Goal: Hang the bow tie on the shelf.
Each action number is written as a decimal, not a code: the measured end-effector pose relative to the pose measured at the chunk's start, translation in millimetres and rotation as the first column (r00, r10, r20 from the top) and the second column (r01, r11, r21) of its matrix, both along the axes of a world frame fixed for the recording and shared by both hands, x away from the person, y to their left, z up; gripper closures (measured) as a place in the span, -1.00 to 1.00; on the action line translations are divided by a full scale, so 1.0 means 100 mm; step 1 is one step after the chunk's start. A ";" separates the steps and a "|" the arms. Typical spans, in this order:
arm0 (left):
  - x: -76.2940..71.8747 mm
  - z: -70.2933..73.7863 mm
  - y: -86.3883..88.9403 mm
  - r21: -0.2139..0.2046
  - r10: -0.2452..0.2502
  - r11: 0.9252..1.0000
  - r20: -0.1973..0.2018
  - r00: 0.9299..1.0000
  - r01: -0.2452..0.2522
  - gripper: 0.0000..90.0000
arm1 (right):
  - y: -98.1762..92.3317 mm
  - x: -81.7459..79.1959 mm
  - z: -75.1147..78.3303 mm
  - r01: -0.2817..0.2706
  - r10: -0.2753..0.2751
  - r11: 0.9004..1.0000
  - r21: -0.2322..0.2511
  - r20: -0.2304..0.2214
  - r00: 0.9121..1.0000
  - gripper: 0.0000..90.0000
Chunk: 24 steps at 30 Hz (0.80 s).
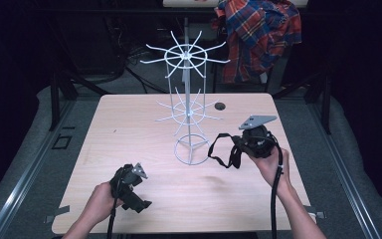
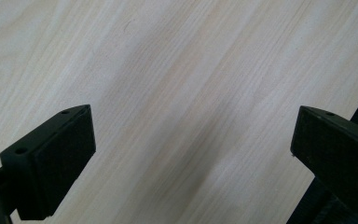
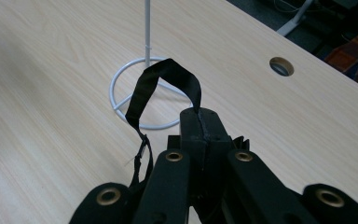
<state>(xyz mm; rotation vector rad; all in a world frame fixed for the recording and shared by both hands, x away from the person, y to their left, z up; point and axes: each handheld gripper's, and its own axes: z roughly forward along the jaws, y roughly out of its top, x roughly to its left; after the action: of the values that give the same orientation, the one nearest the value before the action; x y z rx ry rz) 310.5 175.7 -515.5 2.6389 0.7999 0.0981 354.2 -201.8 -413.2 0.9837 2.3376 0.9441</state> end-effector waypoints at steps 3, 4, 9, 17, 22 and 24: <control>0.00 0.00 0.00 -0.001 -0.001 1.000 -0.001 1.000 0.001 -1.00 | 0.01 0.03 0.04 -0.002 0.002 1.000 0.011 0.007 1.000 1.00; 0.00 0.00 0.00 -0.001 -0.001 1.000 -0.001 1.000 0.001 -1.00 | 0.01 0.03 0.04 -0.002 0.002 1.000 0.011 0.007 1.000 1.00; 0.00 0.00 0.00 -0.003 0.000 1.000 0.000 1.000 0.000 -1.00 | 0.05 0.06 0.07 -0.002 0.002 1.000 0.014 0.020 1.000 1.00; 0.01 -0.01 0.00 -0.002 0.001 1.000 -0.005 1.000 -0.001 -1.00 | 0.08 0.12 0.18 -0.007 0.006 0.999 0.036 0.043 0.999 1.00; 0.01 -0.01 0.01 -0.002 0.005 1.000 -0.006 1.000 -0.005 -1.00 | 0.07 0.14 0.23 -0.006 0.003 0.999 0.051 0.057 0.998 1.00; 0.01 -0.01 0.01 -0.002 0.003 1.000 -0.006 1.000 -0.003 -1.00 | 0.07 0.15 0.25 -0.007 0.003 0.998 0.055 0.061 0.998 1.00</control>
<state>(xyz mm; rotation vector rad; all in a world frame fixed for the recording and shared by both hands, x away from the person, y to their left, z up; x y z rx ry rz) 311.3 176.3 -516.4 2.6373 0.8061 0.0899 369.5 -195.0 -388.3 0.9574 2.2759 1.0313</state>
